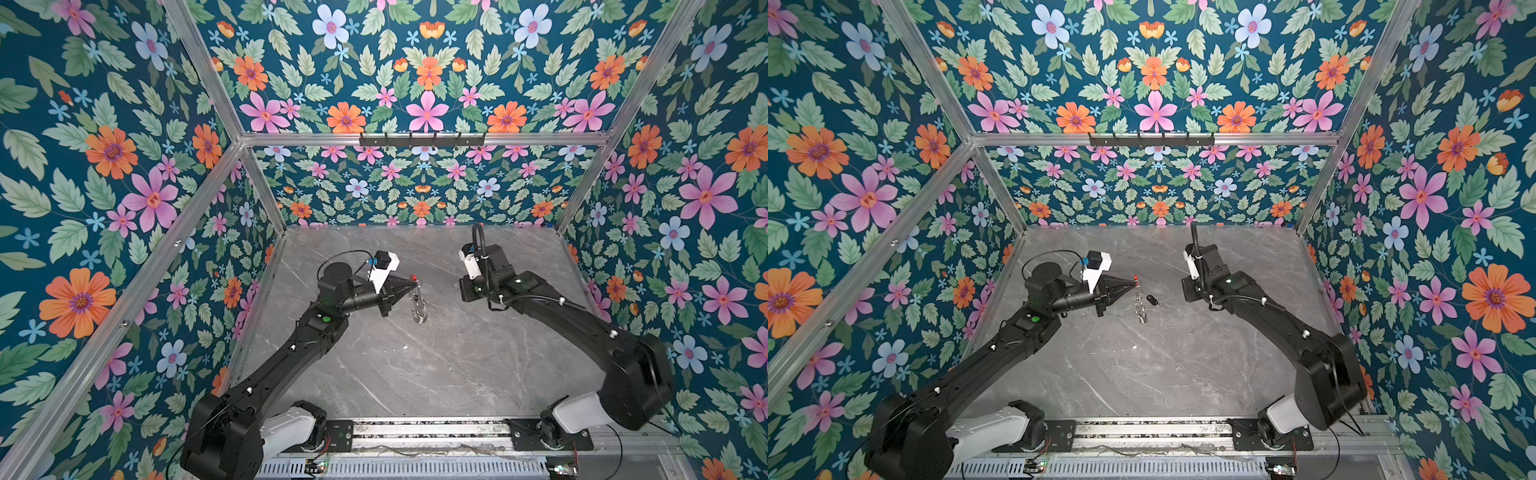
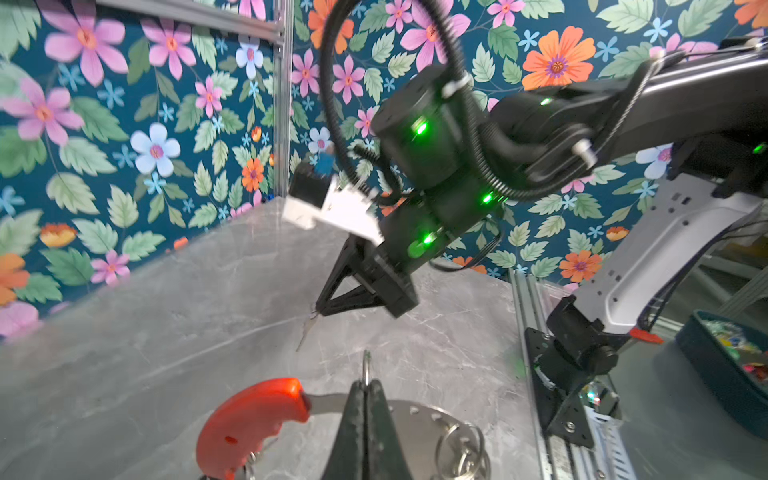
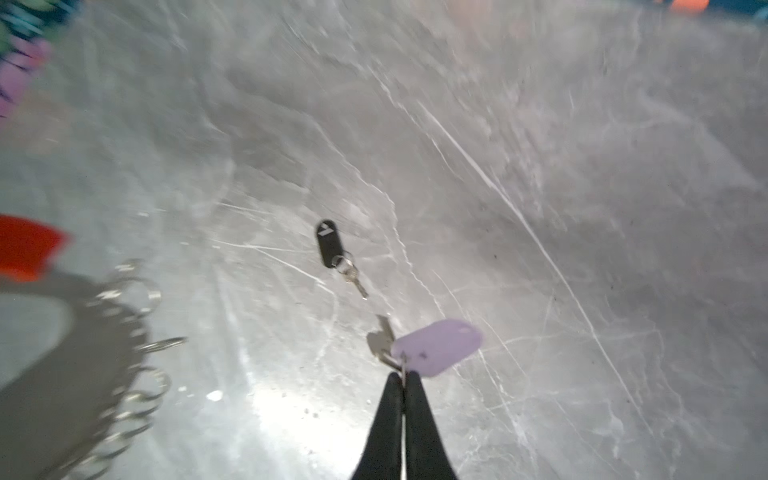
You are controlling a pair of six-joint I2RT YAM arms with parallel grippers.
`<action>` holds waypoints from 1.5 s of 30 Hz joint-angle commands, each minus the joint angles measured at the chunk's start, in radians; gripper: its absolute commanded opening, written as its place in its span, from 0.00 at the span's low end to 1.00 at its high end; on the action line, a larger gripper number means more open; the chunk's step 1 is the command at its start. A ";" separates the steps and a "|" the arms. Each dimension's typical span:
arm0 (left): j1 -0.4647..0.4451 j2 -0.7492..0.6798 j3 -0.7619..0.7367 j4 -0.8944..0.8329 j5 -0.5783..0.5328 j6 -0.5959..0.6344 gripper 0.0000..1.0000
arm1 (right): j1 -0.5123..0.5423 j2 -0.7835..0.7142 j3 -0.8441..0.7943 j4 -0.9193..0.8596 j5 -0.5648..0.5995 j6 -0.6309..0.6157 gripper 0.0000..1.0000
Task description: Put the keys on the keyring
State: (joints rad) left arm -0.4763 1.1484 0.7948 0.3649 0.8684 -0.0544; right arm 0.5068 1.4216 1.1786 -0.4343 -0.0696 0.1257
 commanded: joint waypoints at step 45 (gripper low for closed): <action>-0.033 0.086 0.106 0.009 0.089 0.067 0.00 | 0.140 0.038 0.411 -0.238 -0.379 -0.166 0.00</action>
State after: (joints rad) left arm -0.5083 1.2377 0.8970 0.3210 0.9367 0.0212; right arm 0.6449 1.4525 1.5791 -0.6880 -0.4667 -0.0364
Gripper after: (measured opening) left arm 0.050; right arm 0.066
